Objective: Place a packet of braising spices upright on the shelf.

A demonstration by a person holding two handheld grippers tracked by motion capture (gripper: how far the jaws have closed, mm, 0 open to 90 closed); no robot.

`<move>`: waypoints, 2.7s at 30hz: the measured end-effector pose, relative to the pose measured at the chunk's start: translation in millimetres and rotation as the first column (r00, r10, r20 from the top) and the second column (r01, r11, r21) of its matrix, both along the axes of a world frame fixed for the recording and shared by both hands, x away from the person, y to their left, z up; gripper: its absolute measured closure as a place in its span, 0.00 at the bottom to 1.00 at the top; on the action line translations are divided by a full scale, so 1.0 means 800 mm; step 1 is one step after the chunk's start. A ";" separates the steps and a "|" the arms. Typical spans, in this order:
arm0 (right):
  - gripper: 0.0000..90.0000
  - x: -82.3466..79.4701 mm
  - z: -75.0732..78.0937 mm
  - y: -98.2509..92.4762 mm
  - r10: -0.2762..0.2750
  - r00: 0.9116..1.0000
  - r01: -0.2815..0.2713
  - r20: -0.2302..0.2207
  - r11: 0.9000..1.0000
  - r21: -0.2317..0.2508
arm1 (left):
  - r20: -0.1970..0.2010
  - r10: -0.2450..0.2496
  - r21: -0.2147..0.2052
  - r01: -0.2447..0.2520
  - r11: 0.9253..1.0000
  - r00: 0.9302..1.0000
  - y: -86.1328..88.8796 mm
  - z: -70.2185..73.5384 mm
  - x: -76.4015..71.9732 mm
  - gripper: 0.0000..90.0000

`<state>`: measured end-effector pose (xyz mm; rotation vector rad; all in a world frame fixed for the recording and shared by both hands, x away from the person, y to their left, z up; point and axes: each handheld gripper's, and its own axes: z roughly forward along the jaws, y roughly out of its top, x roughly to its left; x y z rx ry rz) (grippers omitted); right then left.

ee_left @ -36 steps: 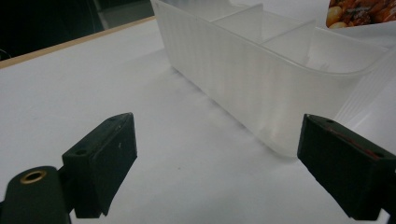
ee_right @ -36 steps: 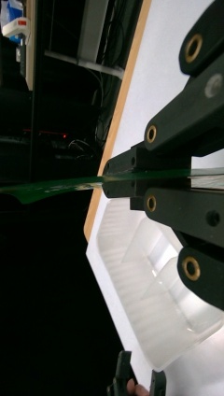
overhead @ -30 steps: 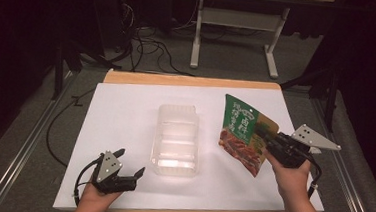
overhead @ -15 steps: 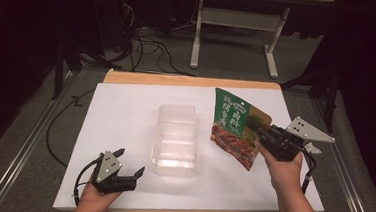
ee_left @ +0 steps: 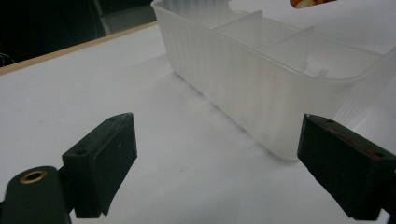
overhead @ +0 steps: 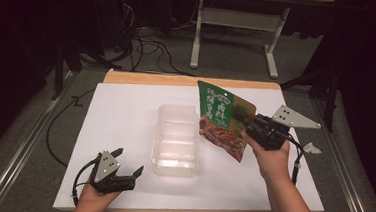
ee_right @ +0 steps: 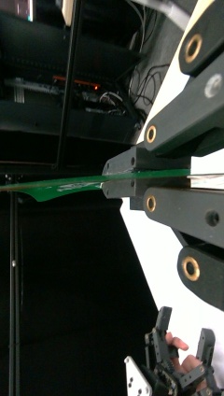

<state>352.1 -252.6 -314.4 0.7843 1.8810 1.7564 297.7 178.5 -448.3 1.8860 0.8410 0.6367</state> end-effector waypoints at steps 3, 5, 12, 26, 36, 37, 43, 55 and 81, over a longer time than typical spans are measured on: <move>1.00 0.003 0.002 0.005 0.014 1.000 -0.014 -0.007 1.000 0.006 | -0.001 -0.002 0.002 0.002 1.000 1.000 0.000 0.000 0.000 0.14; 1.00 0.007 0.002 0.010 0.027 1.000 -0.027 -0.002 1.000 0.015 | 0.000 -0.004 0.000 0.004 1.000 1.000 -0.001 0.000 0.000 0.14; 1.00 0.025 0.000 0.034 0.043 0.999 -0.043 -0.001 0.999 0.032 | 0.001 -0.005 -0.007 0.005 1.000 1.000 0.001 0.001 -0.001 0.14; 1.00 0.055 -0.018 0.071 0.064 0.998 -0.062 -0.016 0.996 0.064 | 0.000 -0.011 -0.008 0.011 1.000 1.000 0.002 0.001 -0.001 0.14; 1.00 0.074 -0.024 0.102 0.080 0.997 -0.078 -0.017 0.994 0.073 | -0.002 -0.020 -0.008 0.020 1.000 1.000 0.000 0.001 -0.001 0.14; 1.00 0.075 -0.025 0.104 0.082 0.997 -0.080 -0.016 0.994 0.073 | -0.002 -0.020 -0.008 0.020 1.000 1.000 0.000 0.001 -0.001 0.14; 1.00 0.082 -0.032 0.117 0.100 0.995 -0.098 -0.022 0.992 0.076 | -0.002 -0.022 -0.007 0.022 1.000 1.000 0.001 0.001 -0.002 0.14; 1.00 0.095 -0.042 0.133 0.116 0.993 -0.115 -0.028 0.991 0.062 | -0.001 -0.027 0.001 0.027 1.000 1.000 0.000 0.000 -0.002 0.14; 1.00 0.103 -0.066 0.146 0.089 0.995 -0.088 -0.037 0.996 0.025 | -0.005 -0.028 0.001 0.029 1.000 1.000 0.000 -0.001 -0.002 0.13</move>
